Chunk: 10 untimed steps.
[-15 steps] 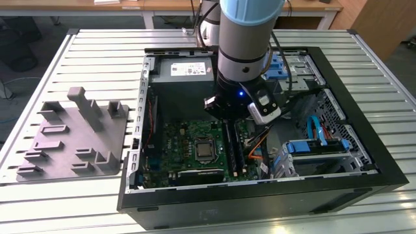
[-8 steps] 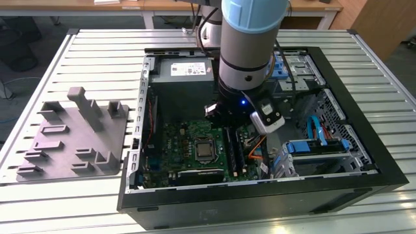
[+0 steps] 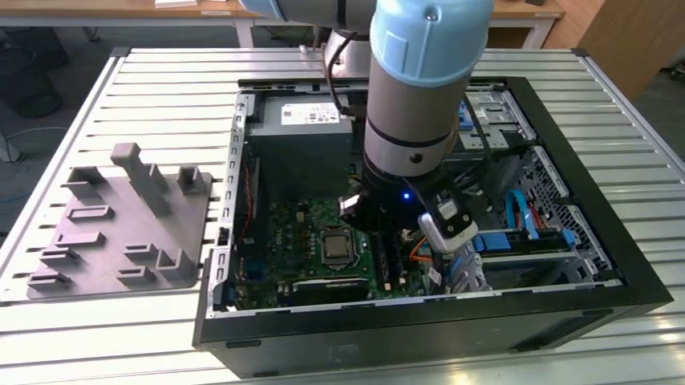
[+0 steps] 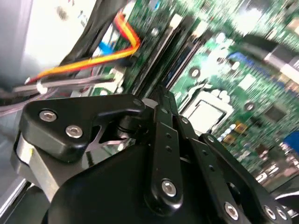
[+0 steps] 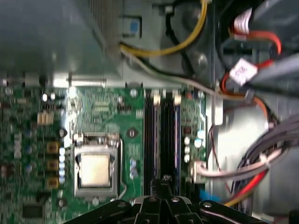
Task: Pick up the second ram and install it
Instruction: 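Press down the second ram until it locks into place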
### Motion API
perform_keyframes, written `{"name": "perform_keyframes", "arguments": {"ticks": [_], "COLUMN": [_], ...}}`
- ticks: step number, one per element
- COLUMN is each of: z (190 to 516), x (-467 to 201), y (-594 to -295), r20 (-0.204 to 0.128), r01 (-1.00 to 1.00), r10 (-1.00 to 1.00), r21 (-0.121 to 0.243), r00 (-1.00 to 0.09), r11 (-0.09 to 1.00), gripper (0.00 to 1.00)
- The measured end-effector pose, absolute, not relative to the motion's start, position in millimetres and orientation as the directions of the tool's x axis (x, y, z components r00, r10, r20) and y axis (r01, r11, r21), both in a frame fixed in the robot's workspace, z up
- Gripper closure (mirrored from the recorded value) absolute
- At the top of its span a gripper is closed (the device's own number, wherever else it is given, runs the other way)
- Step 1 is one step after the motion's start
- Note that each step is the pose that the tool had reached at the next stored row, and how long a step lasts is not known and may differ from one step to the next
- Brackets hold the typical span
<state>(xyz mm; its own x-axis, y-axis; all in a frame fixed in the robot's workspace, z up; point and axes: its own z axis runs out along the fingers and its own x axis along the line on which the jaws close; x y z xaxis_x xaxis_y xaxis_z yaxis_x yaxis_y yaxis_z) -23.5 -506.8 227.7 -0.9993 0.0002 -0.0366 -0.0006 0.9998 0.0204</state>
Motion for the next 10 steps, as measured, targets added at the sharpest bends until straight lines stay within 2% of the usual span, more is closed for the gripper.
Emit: {"name": "perform_keyframes", "arguments": {"ticks": [5,10], "z": [225.3,222.6], "x": [-23.5,-23.5], "y": [-525.5,-530.6], "r20": [-0.035,-0.033], "r01": [-0.001,-0.001], "r10": [0.000,-0.001], "r21": [0.017,-0.005], "r00": [-0.999,-0.999], "r11": [1.000,1.000], "gripper": [0.90,0.90]}}
